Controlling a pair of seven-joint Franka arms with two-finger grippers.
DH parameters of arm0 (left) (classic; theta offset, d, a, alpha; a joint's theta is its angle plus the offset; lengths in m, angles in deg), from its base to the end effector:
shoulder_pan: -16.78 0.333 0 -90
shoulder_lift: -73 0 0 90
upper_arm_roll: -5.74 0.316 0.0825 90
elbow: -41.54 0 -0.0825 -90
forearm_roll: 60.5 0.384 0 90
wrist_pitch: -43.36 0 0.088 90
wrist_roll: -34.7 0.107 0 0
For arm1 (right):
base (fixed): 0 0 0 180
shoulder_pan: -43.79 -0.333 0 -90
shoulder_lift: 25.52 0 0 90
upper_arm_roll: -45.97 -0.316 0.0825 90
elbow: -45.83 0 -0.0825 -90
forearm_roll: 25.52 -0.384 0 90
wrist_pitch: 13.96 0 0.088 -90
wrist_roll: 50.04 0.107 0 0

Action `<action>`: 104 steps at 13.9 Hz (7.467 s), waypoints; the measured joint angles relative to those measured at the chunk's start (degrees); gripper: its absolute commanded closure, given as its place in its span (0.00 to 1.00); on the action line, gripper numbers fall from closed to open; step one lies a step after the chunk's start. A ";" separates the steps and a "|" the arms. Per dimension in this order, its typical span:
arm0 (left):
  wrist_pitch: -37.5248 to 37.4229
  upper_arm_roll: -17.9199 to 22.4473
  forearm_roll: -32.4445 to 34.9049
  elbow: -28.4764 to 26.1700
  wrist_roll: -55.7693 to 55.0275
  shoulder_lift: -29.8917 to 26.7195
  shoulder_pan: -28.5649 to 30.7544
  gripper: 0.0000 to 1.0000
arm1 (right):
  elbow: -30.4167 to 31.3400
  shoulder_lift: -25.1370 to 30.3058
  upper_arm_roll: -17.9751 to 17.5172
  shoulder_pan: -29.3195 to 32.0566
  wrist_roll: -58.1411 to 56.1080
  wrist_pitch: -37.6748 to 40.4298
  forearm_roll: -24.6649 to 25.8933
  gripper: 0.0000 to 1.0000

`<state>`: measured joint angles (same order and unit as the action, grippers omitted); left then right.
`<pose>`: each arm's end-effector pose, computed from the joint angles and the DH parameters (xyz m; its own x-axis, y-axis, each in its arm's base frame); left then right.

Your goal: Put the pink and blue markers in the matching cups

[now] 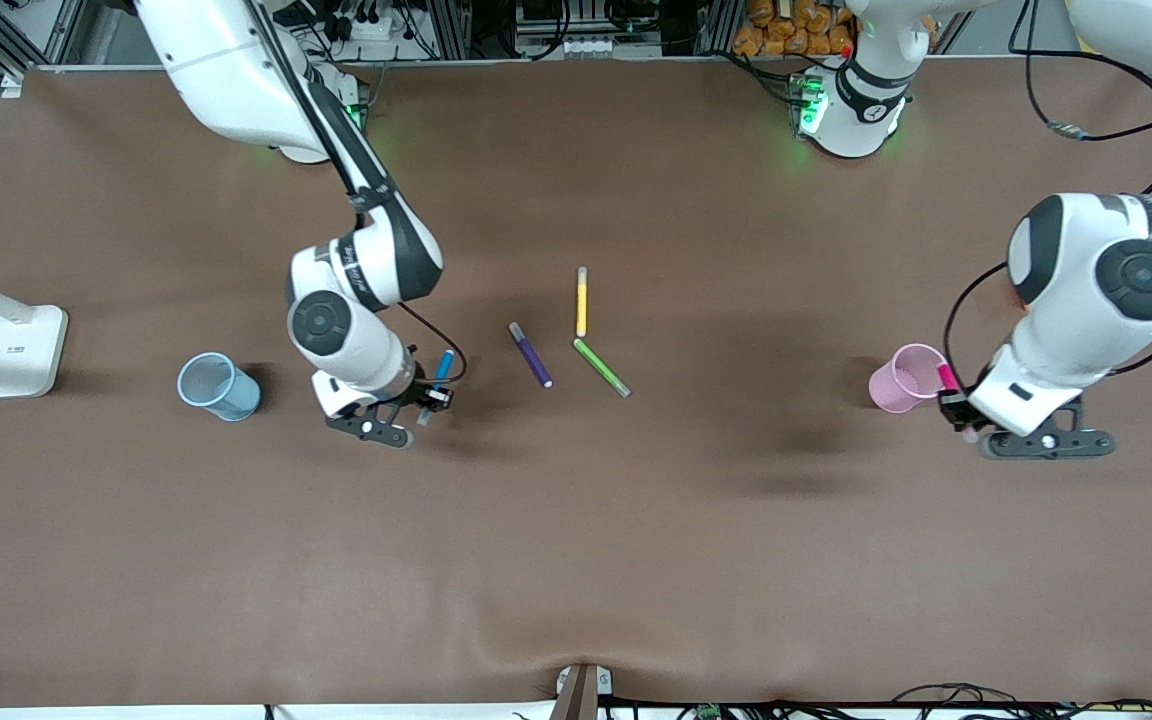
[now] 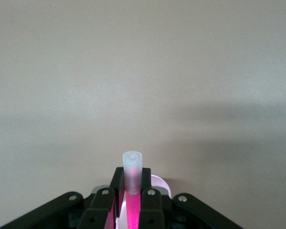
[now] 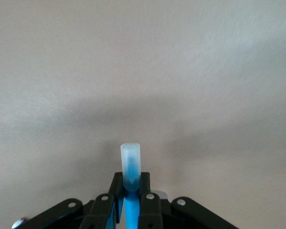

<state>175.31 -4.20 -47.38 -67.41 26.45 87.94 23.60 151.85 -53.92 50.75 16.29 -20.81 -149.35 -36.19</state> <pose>0.6278 -0.0238 0.3804 0.9865 -0.0516 0.1555 -0.0323 -0.9917 -0.1244 0.5926 0.2544 0.2575 0.9724 -0.2310 -0.0327 -0.2330 -0.9684 -0.0887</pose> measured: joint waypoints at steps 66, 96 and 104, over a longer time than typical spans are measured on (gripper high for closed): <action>-48.01 -6.38 -15.31 31.92 -4.28 -8.58 0.10 0.00 | -14.22 7.78 -1.07 39.32 -94.36 39.98 -22.93 0.00; -50.14 5.57 -12.38 29.15 5.93 -9.74 -7.04 0.00 | -15.62 29.13 -0.32 29.98 -29.05 46.30 8.81 0.00; -50.08 5.68 -12.69 29.06 5.95 -9.73 -6.80 0.00 | -15.89 28.63 -0.46 30.30 -30.15 48.70 8.84 0.00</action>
<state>125.23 1.48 -60.07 -38.35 32.40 78.21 16.80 135.96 -25.29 50.29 46.59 -50.95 -100.66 -27.35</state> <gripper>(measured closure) 0.000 0.000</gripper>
